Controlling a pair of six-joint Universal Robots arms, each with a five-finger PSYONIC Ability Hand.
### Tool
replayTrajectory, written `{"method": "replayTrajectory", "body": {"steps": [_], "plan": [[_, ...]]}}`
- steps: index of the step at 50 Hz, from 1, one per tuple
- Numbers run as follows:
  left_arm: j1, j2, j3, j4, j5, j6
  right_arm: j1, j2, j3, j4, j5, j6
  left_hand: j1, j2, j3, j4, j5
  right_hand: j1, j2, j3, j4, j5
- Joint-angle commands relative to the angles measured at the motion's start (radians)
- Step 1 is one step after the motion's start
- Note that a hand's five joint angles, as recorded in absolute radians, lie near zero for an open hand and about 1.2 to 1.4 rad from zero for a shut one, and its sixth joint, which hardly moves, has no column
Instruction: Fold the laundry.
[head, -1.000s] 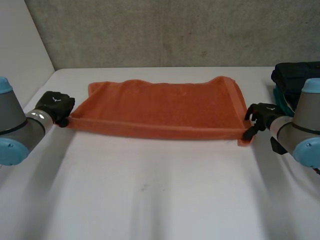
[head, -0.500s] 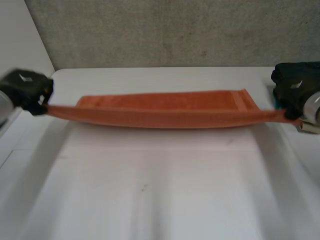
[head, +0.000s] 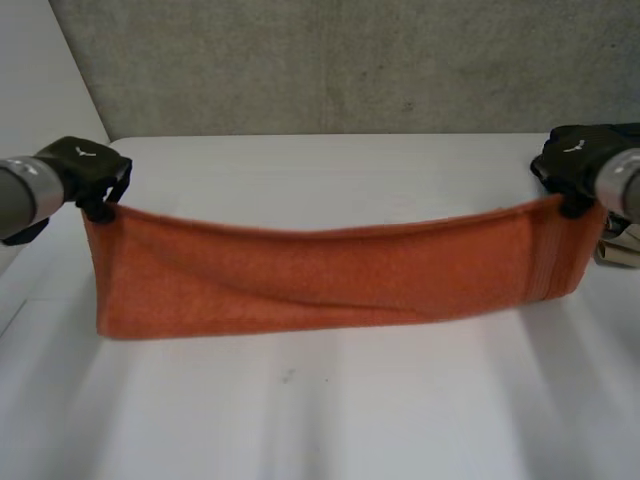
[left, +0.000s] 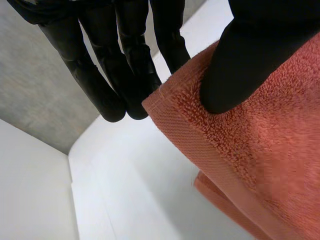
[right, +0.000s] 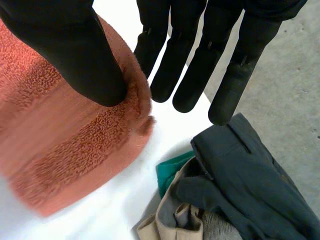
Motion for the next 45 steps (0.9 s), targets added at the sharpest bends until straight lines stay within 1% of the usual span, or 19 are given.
{"method": "replayTrajectory", "body": {"steps": [1, 2, 3, 6, 7, 10, 11, 13, 15, 16, 19, 25, 29, 37, 38, 41, 42, 45], "plan": [[-0.029, -0.169, 0.374, 0.026, -0.023, -0.066, 0.058, 0.207, -0.293, -0.193, 0.061, 0.074, 0.21, 0.198, 0.206, 0.198, 0.251, 0.241, 0.212, 0.208, 0.197, 0.244], [-0.029, -0.171, 0.409, 0.043, -0.021, -0.089, 0.063, 0.221, -0.333, -0.231, 0.066, 0.09, 0.21, 0.198, 0.206, 0.198, 0.251, 0.241, 0.212, 0.208, 0.197, 0.244], [-0.03, -0.17, 0.484, 0.089, -0.02, -0.146, 0.073, 0.241, -0.408, -0.313, 0.075, 0.12, 0.21, 0.198, 0.206, 0.198, 0.251, 0.241, 0.212, 0.208, 0.197, 0.244], [-0.026, -0.141, 0.558, 0.19, -0.028, -0.255, 0.076, 0.247, -0.488, -0.467, 0.095, 0.175, 0.21, 0.198, 0.206, 0.198, 0.251, 0.241, 0.212, 0.208, 0.197, 0.244], [-0.021, -0.108, 0.57, 0.268, -0.044, -0.327, 0.073, 0.24, -0.508, -0.578, 0.116, 0.226, 0.21, 0.198, 0.206, 0.198, 0.251, 0.241, 0.212, 0.208, 0.197, 0.244], [-0.015, -0.058, 0.555, 0.408, -0.09, -0.43, 0.066, 0.208, -0.487, -0.755, 0.15, 0.317, 0.21, 0.198, 0.206, 0.198, 0.251, 0.241, 0.212, 0.208, 0.197, 0.244], [-0.012, -0.024, 0.529, 0.502, -0.119, -0.485, 0.061, 0.18, -0.453, -0.858, 0.174, 0.379, 0.21, 0.198, 0.206, 0.198, 0.251, 0.241, 0.212, 0.208, 0.197, 0.244], [-0.012, -0.001, 0.492, 0.584, -0.143, -0.53, 0.061, 0.156, -0.412, -0.95, 0.185, 0.435, 0.21, 0.198, 0.206, 0.198, 0.251, 0.241, 0.212, 0.208, 0.197, 0.244], [-0.015, 0.022, 0.439, 0.67, -0.141, -0.57, 0.063, 0.12, -0.341, -1.028, 0.187, 0.481, 0.21, 0.198, 0.206, 0.198, 0.251, 0.241, 0.212, 0.208, 0.197, 0.244], [-0.015, 0.027, 0.422, 0.683, -0.133, -0.571, 0.064, 0.111, -0.323, -1.035, 0.184, 0.481, 0.21, 0.198, 0.206, 0.198, 0.251, 0.241, 0.212, 0.208, 0.197, 0.244], [-0.015, 0.028, 0.354, 0.684, -0.089, -0.567, 0.07, 0.082, -0.257, -1.021, 0.155, 0.476, 0.21, 0.198, 0.206, 0.198, 0.251, 0.241, 0.212, 0.208, 0.197, 0.244], [-0.004, 0.007, 0.225, 0.684, -0.055, -0.538, 0.076, 0.074, -0.175, -0.975, 0.126, 0.47, 0.21, 0.198, 0.206, 0.198, 0.251, 0.241, 0.212, 0.208, 0.197, 0.244], [0.006, -0.024, 0.133, 0.68, -0.052, -0.489, 0.073, 0.099, -0.122, -0.902, 0.109, 0.453, 0.21, 0.198, 0.206, 0.198, 0.251, 0.241, 0.212, 0.208, 0.197, 0.244], [0.005, -0.071, -0.089, 0.635, 0.0, -0.341, 0.058, 0.16, 0.03, -0.707, 0.034, 0.355, 0.21, 0.198, 0.206, 0.198, 0.251, 0.241, 0.212, 0.208, 0.197, 0.244], [0.003, -0.074, -0.123, 0.614, 0.005, -0.305, 0.057, 0.168, 0.058, -0.664, 0.026, 0.328, 0.21, 0.198, 0.206, 0.198, 0.251, 0.241, 0.212, 0.208, 0.197, 0.244], [0.002, -0.07, -0.17, 0.557, 0.005, -0.242, 0.049, 0.165, 0.101, -0.594, 0.018, 0.283, 0.21, 0.198, 0.206, 0.198, 0.251, 0.241, 0.212, 0.208, 0.197, 0.244], [0.002, -0.064, -0.202, 0.507, 0.005, -0.193, 0.043, 0.159, 0.128, -0.545, 0.018, 0.247, 0.21, 0.198, 0.206, 0.198, 0.251, 0.241, 0.212, 0.208, 0.197, 0.244], [0.008, -0.047, -0.246, 0.412, 0.0, -0.111, 0.034, 0.145, 0.168, -0.472, 0.02, 0.176, 0.21, 0.198, 0.206, 0.198, 0.251, 0.241, 0.212, 0.208, 0.197, 0.244]]}}
